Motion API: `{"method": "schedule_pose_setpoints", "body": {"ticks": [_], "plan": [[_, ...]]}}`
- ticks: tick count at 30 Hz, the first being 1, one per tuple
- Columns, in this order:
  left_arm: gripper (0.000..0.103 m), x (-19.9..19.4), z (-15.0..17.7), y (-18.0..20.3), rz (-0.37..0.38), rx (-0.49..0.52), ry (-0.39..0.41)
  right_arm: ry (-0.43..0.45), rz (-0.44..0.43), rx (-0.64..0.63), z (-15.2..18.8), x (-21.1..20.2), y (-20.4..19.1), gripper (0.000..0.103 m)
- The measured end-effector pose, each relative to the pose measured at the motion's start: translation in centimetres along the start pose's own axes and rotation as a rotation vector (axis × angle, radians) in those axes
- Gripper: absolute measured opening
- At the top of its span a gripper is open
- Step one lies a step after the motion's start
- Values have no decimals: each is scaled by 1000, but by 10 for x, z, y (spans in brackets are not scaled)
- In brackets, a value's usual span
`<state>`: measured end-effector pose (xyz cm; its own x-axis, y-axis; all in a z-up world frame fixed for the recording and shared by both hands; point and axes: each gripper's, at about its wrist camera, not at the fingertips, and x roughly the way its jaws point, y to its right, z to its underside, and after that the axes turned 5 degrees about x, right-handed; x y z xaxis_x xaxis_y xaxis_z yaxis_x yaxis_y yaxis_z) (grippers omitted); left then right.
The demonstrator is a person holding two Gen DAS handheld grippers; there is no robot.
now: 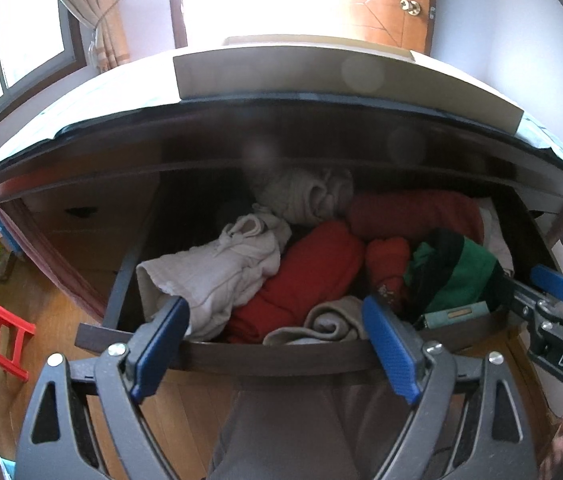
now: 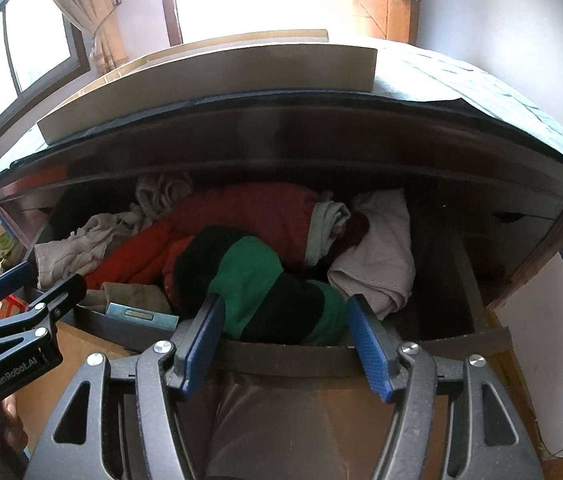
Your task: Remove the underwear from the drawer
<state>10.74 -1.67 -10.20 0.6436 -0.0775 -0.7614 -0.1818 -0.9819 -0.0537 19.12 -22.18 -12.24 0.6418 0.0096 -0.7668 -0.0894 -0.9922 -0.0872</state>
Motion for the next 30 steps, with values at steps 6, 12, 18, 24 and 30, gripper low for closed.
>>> {"method": "schedule_pose_setpoints", "body": {"ticks": [6,12,18,24,30], "plan": [[89,-2,0,0,10,2,-9,-14,-14,-4,-1,-1,2,66],[89,-1,-2,0,14,3,-15,-29,-26,-10,-4,2,3,66],[89,1,-4,1,23,5,-22,-36,-47,-17,-5,4,4,66],[89,1,-3,0,30,6,-24,-49,-68,-21,-5,5,7,66],[89,4,-4,0,29,5,-23,-51,-75,-23,-6,7,8,66]]}}
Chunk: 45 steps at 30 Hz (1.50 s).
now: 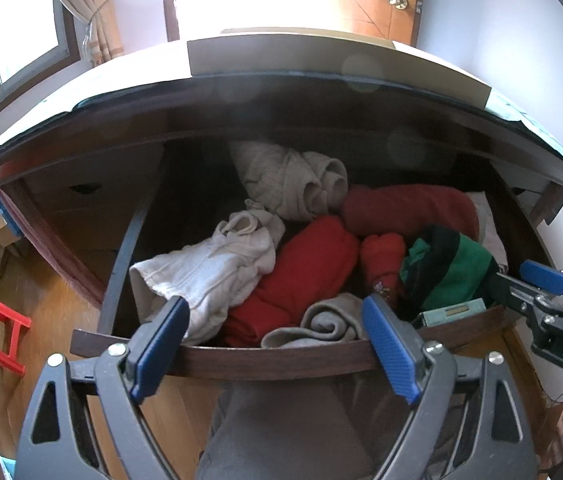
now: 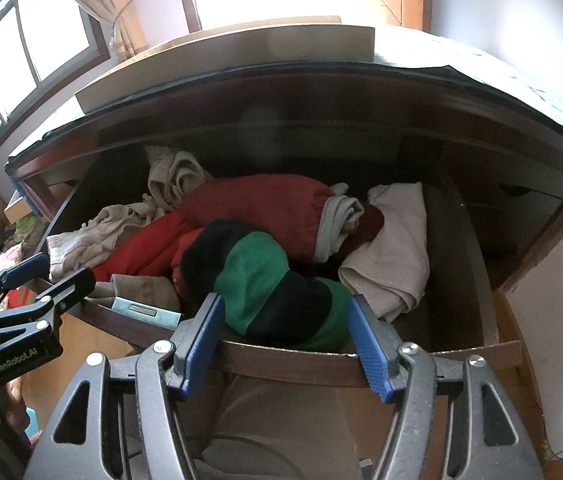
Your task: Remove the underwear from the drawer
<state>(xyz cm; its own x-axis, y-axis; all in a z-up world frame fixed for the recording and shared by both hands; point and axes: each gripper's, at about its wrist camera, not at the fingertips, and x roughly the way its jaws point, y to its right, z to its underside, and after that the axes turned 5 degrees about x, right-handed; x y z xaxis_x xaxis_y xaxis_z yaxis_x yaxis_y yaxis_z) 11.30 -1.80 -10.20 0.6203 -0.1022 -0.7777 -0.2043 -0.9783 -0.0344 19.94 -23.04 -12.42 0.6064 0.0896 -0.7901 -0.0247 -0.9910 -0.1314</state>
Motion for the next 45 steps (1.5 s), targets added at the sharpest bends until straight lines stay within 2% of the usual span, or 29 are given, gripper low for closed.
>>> {"method": "schedule_pose_setpoints", "body": {"ticks": [45], "plan": [[89,-4,3,0,0,-1,6,-20,-17,-6,0,2,0,66]]}}
